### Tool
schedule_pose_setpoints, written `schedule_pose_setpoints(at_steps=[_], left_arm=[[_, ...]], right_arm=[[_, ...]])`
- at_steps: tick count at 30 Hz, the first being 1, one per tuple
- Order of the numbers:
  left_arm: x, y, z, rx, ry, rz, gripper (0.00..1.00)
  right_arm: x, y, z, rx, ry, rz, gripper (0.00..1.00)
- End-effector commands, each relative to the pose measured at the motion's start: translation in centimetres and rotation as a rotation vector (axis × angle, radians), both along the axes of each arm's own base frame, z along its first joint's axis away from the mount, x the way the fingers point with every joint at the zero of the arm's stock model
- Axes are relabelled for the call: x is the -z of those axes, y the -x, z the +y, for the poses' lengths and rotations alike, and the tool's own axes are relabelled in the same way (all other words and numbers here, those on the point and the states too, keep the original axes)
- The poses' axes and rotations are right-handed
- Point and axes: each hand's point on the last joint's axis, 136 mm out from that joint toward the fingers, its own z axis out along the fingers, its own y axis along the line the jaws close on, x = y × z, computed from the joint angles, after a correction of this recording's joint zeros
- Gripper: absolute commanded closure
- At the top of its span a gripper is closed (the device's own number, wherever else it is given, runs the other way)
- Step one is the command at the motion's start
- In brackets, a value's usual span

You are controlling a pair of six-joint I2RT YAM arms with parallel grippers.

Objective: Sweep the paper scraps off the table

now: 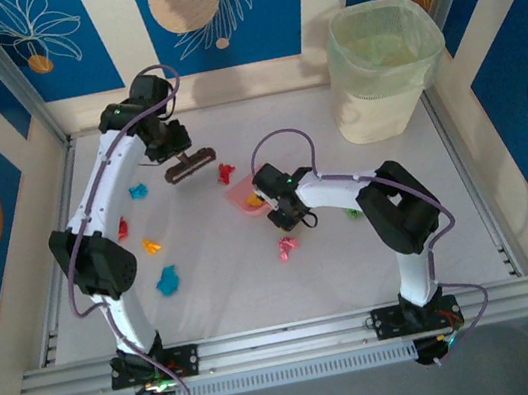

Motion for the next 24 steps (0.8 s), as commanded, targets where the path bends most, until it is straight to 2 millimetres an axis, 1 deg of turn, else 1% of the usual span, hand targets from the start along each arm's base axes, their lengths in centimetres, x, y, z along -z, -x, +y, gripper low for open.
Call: schedule_pose_setpoints(at_steps=[1, 3, 9, 13, 17, 24], left_arm=[[-1.1, -1.8, -0.7, -0.001, 0.013, -0.066, 1.0], [-0.2, -2.4, -1.3, 0.007, 0.011, -0.046, 1.0], [1.1, -3.5, -3.0, 0.043, -0.055, -0.032, 1.0], [2.0, -3.3, -4.3, 0.068, -0.069, -0.011, 1.0], [2.8, -2.2, -5.8, 0.103, -0.039, 0.033, 1.0], [3.2, 1.6, -7.9, 0.159, 0.036, 0.117, 1.0]], right_arm=[[0.9, 1.4, 0.0, -0.036, 0.04, 0.067, 1.0], [0.9, 1.3, 0.1, -0.038, 0.041, 0.069, 1.0], [0.7, 0.9, 0.7, -0.037, 0.036, 0.052, 1.0], [0.7, 0.7, 1.0, -0.035, 0.034, 0.05, 1.0], [0.8, 0.7, 0.9, -0.025, 0.033, 0.052, 1.0], [1.0, -0.2, 0.4, 0.018, 0.012, 0.046, 1.0]])
